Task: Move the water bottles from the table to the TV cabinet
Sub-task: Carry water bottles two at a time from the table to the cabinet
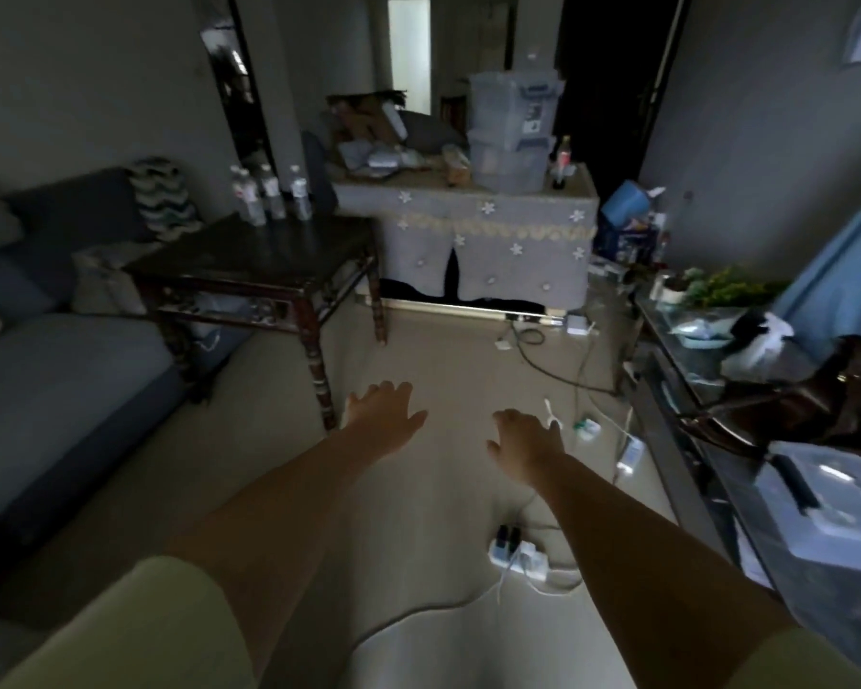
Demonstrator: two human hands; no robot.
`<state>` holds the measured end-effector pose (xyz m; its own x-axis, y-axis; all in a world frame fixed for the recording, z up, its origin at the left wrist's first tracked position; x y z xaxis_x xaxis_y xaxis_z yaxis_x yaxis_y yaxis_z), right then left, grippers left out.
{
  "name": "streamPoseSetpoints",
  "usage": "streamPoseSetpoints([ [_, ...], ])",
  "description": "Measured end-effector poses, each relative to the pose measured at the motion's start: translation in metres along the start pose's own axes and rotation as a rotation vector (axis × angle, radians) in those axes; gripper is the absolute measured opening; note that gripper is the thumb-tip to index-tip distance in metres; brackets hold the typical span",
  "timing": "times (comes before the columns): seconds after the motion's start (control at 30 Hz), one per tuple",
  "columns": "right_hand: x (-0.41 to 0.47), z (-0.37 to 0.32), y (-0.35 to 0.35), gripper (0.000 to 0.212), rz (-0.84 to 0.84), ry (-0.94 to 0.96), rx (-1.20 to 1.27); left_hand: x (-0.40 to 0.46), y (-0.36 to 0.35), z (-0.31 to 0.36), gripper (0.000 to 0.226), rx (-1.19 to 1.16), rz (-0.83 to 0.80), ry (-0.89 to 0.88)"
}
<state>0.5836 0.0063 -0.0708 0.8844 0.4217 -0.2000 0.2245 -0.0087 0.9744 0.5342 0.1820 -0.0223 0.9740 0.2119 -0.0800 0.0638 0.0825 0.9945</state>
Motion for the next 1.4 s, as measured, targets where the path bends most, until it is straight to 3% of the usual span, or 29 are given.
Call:
streamPoseSetpoints([
  [0.2,0.068,-0.105,0.018,0.049,0.004,0.173,-0.064,0.008,0.015,-0.106,0.044,-0.065,0.026,0.194],
  [0.37,0.125,-0.18,0.025,0.052,-0.013,0.309,-0.089,0.033,0.018,-0.179,0.053,-0.092,0.022,0.309],
  [0.6,0.23,-0.224,0.052,0.051,-0.007,0.398,-0.116,0.109,0.034,-0.256,0.059,-0.169,0.088,0.477],
  [0.77,0.292,-0.245,0.057,0.051,-0.047,0.4,-0.144,0.157,0.032,-0.264,0.06,-0.202,0.089,0.452],
  [0.93,0.329,-0.302,0.055,0.05,-0.069,0.475,-0.14,0.177,0.032,-0.315,0.055,-0.218,0.076,0.527],
  [1.2,0.398,-0.385,0.038,0.04,-0.155,0.479,-0.16,0.211,0.02,-0.442,0.046,-0.22,0.019,0.627],
  [1.4,0.468,-0.467,0.041,0.042,-0.178,0.422,-0.167,0.262,0.036,-0.543,0.051,-0.149,-0.014,0.527],
])
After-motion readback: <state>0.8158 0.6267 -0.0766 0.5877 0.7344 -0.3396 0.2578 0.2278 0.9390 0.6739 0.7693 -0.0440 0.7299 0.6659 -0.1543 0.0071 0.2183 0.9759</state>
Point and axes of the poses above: each hand's wrist, its own x-axis towards the middle knuckle, its own y-axis out of the back of the hand, z = x × y, the point moved 10 cm from there along x, towards the middle knuckle, and after that the axes turned 2 degrees about y, right-handed, at the moved point
